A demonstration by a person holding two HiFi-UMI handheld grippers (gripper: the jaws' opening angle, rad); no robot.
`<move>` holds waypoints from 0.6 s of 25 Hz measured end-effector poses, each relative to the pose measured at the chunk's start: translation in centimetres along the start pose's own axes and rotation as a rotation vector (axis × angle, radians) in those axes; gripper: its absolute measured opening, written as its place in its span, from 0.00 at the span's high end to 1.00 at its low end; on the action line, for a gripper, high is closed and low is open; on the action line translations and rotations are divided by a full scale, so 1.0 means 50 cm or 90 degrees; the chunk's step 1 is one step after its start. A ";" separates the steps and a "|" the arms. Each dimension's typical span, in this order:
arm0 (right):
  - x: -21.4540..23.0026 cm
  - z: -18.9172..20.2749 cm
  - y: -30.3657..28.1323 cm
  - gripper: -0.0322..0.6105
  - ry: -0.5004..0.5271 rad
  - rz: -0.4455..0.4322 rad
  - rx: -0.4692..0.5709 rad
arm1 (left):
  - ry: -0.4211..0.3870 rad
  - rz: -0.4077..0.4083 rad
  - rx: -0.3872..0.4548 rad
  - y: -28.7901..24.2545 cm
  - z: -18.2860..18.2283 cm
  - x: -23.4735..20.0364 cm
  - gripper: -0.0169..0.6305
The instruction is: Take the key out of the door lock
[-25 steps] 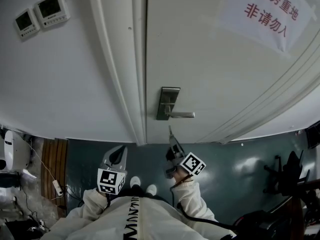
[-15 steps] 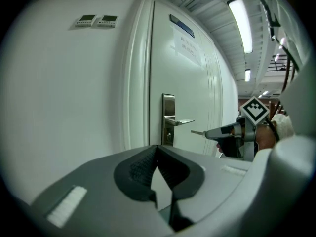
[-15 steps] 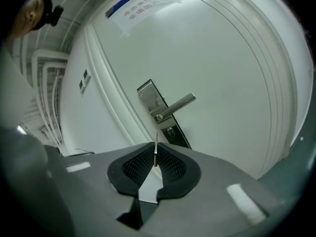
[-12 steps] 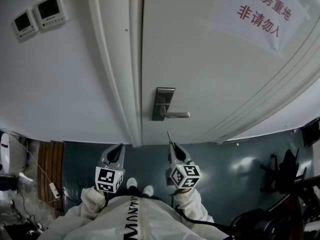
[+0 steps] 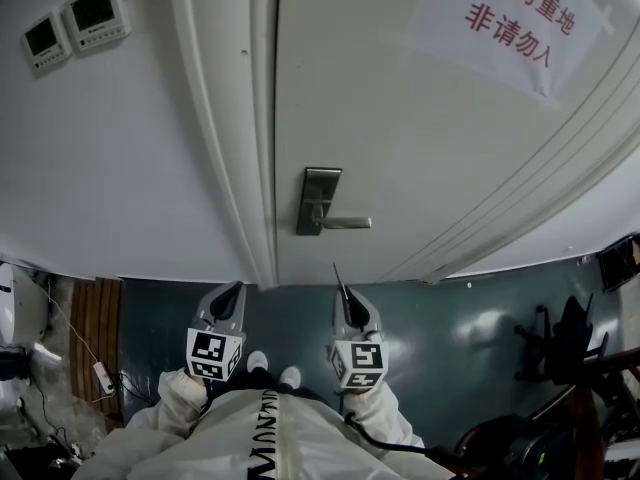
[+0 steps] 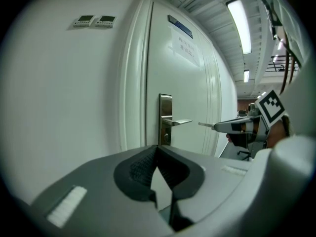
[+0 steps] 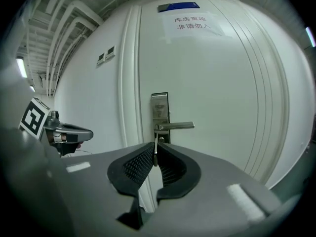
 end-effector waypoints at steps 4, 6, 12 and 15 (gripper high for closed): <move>-0.001 0.007 0.018 0.91 -0.014 -0.007 0.008 | 0.003 -0.017 -0.002 0.020 0.008 0.004 0.97; -0.004 0.010 0.026 0.91 -0.011 -0.012 0.012 | 0.006 -0.023 0.003 0.029 0.011 0.011 0.97; -0.042 0.014 0.071 0.91 0.005 -0.008 0.033 | 0.003 -0.009 0.011 0.065 0.028 0.034 0.97; -0.063 0.017 0.093 0.91 0.007 -0.005 0.038 | 0.000 0.000 0.025 0.097 0.028 0.046 0.97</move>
Point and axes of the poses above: the fingertips, and each gripper's own axes: y backward along the fingers, x to its right, z out of its underside, the point moved 4 cm from there along y, backward along the fingers, and after that the axes turned 5 degrees about -x, right-handed, at the moved point
